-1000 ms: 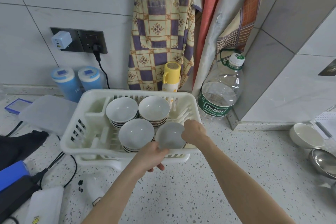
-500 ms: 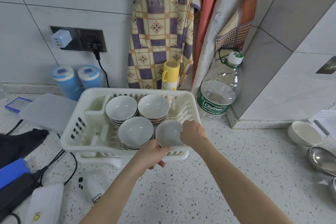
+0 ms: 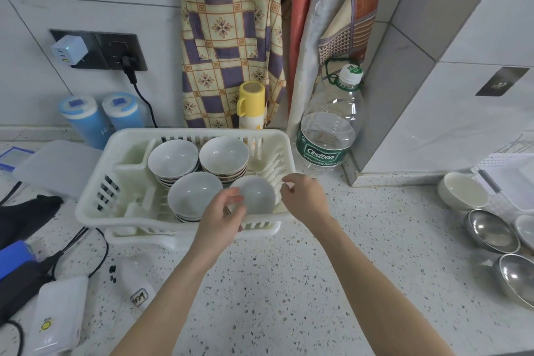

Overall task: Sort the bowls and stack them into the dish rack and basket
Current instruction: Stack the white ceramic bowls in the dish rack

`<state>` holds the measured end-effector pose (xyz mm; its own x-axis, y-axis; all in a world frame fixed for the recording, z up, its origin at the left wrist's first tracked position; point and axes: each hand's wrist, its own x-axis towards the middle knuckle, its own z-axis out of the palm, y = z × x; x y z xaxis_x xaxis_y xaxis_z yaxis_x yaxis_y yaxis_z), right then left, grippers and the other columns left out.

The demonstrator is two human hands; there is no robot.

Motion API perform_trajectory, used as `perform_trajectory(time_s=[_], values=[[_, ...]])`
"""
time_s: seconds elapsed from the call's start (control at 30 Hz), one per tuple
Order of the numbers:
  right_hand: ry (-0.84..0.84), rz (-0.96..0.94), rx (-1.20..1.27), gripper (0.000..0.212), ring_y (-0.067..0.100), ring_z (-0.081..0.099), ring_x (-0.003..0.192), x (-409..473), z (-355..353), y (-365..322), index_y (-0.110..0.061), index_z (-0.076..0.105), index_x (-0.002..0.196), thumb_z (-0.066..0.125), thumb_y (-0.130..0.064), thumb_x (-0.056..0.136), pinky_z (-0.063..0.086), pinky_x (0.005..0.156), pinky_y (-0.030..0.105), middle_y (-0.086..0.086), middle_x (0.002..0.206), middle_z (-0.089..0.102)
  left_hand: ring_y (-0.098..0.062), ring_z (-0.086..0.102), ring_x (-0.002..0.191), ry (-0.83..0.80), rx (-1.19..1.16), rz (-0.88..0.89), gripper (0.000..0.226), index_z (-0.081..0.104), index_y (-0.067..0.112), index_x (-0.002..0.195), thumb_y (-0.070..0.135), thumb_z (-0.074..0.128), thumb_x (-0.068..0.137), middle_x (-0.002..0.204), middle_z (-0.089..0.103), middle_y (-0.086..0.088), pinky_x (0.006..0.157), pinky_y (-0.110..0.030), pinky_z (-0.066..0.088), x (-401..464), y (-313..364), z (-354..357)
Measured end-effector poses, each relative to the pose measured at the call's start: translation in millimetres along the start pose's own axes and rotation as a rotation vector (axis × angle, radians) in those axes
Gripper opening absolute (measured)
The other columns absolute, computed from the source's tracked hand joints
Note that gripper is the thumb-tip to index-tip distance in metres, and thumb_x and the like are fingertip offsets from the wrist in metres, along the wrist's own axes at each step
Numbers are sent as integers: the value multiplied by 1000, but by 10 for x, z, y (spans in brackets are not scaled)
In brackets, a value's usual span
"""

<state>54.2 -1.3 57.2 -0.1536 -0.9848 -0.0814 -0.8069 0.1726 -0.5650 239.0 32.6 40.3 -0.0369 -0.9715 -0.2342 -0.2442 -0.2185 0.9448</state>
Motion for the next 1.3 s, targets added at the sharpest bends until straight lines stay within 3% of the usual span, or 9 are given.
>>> perform_trajectory(time_s=[0.1, 0.2, 0.27, 0.53, 0.7, 0.93, 1.07, 1.17, 1.3], values=[[73, -15, 141, 31, 23, 66, 62, -105, -242, 215, -15, 67, 121, 51, -16, 95, 53, 56, 30, 9, 79, 75, -2, 57, 51, 60, -116, 48, 20, 63, 32, 110, 18, 56, 96, 98, 74, 9, 51, -15, 49, -43, 124, 175], [93, 11, 231, 29, 1, 50, 37, -169, -503, 527, -16, 68, 119, 50, -16, 95, 39, 46, 21, 6, 77, 76, -3, 54, 49, 46, -140, 55, 18, 66, 27, 106, 15, 56, 97, 87, 76, 12, 47, -11, 43, -113, 250, 478], [74, 23, 264, 30, -4, 47, 33, -197, -687, 758, -18, 67, 119, 49, -16, 95, 34, 43, 17, 2, 76, 76, -3, 53, 50, 48, -152, 38, 16, 67, 28, 103, 17, 56, 97, 85, 76, 10, 44, -11, 39, -182, 318, 753], [-19, 115, 418, 31, 6, 34, 28, -265, -1282, 1735, -18, 68, 114, 46, -15, 93, 28, 32, 15, -9, 63, 72, -6, 52, 51, 50, -213, -84, 14, 69, 27, 101, 23, 57, 99, 86, 77, 6, 46, -19, 33, -467, 436, 1982], [-36, 188, 509, 33, 9, 31, 35, -457, -1481, 2216, -17, 68, 115, 46, -13, 92, 29, 36, 19, -4, 68, 74, -6, 53, 52, -18, -193, -155, 15, 69, 28, 101, 21, 55, 99, 87, 77, 6, 43, -17, 34, -687, 423, 2501], [78, 377, 621, 32, 20, 38, 54, -887, -1483, 2696, -18, 69, 113, 47, -11, 92, 36, 45, 27, -6, 67, 74, -5, 55, 54, -235, -86, -212, 16, 68, 27, 105, 22, 54, 98, 87, 77, 10, 45, -14, 36, -942, 315, 2900], [144, 476, 689, 28, 11, 39, 46, -1165, -1468, 2909, -17, 71, 110, 49, -11, 93, 38, 45, 21, -3, 67, 74, -2, 55, 53, -315, -31, -225, 15, 67, 26, 105, 23, 54, 99, 85, 77, 11, 45, -15, 36, -1043, 232, 3057], [229, 526, 714, 25, 13, 39, 49, -1318, -1576, 3132, -16, 71, 107, 50, -9, 93, 37, 45, 22, -2, 66, 74, -1, 55, 53, -357, -11, -233, 15, 67, 27, 105, 24, 54, 99, 85, 76, 13, 46, -14, 38, -1083, 234, 3246], [381, 586, 698, 24, 10, 52, 52, -1450, -1856, 3558, -15, 72, 106, 52, -10, 93, 41, 51, 23, 0, 69, 73, -2, 55, 52, -431, 1, -228, 14, 67, 26, 104, 26, 54, 98, 84, 76, 13, 45, -15, 38, -1106, 310, 3620]])
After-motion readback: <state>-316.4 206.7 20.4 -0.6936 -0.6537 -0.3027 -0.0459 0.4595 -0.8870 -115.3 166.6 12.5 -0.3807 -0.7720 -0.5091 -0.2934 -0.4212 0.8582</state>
